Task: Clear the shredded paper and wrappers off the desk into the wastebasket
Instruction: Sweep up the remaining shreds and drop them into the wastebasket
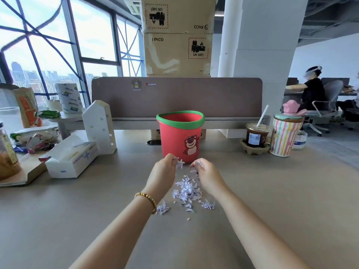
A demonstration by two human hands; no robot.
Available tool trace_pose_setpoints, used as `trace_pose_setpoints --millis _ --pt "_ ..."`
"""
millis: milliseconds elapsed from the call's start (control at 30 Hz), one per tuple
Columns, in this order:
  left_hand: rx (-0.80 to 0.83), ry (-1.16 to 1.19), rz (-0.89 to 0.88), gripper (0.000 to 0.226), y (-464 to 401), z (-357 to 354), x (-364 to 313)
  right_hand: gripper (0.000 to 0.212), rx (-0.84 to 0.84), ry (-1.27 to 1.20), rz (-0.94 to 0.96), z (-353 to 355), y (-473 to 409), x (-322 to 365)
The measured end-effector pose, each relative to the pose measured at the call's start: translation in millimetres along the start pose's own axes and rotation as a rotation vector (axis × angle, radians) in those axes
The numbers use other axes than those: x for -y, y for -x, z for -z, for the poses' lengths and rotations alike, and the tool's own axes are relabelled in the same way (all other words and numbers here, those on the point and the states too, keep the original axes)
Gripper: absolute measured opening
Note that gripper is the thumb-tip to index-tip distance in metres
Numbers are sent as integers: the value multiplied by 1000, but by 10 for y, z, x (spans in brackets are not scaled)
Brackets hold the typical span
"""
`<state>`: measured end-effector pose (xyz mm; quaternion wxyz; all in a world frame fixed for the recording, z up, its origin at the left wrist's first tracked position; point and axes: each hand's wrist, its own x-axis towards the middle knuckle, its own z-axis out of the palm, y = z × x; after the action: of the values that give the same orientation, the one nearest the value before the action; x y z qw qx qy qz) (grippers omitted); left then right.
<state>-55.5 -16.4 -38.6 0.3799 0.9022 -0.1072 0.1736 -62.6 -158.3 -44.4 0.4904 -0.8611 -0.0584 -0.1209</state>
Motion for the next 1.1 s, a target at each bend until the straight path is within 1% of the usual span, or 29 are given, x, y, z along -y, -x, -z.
trace_pose_setpoints --millis 67,233,300,367,500,567,700,767,833,867,967,1100 --pt "-23 42 -15 24 -90 69 -85 28 2 -77 -4 48 -78 98" --pt "-73 51 -60 26 -365 224 -222 30 9 -137 17 171 -286 312" --pt "-99 68 -65 26 -520 302 -268 34 17 -224 -3 220 -402 413" --pt "-127 73 -71 26 -685 381 -316 35 13 -261 -19 269 -532 514" --pt "-124 9 -125 24 -1077 471 -400 34 20 -130 -4 357 -905 646" --pt "-129 -14 -155 26 -1312 483 -440 37 50 -100 5 402 -1137 691" --pt "-148 -56 -167 28 -1796 449 -455 36 21 -59 12 524 -1603 780" --pt "-139 -88 -169 27 -1999 402 -404 34 13 70 36 536 -1837 771" --pt "-107 -159 -188 27 -2161 345 -334 32 45 265 58 518 -2031 757" --pt "-90 -198 -195 27 -2227 316 -295 32 65 325 58 498 -2113 745" --pt "-22 -261 -171 25 -2386 240 -177 24 97 437 59 430 -2320 711" --pt "83 -350 -121 29 -2490 178 -132 22 180 598 4 362 -2400 682"
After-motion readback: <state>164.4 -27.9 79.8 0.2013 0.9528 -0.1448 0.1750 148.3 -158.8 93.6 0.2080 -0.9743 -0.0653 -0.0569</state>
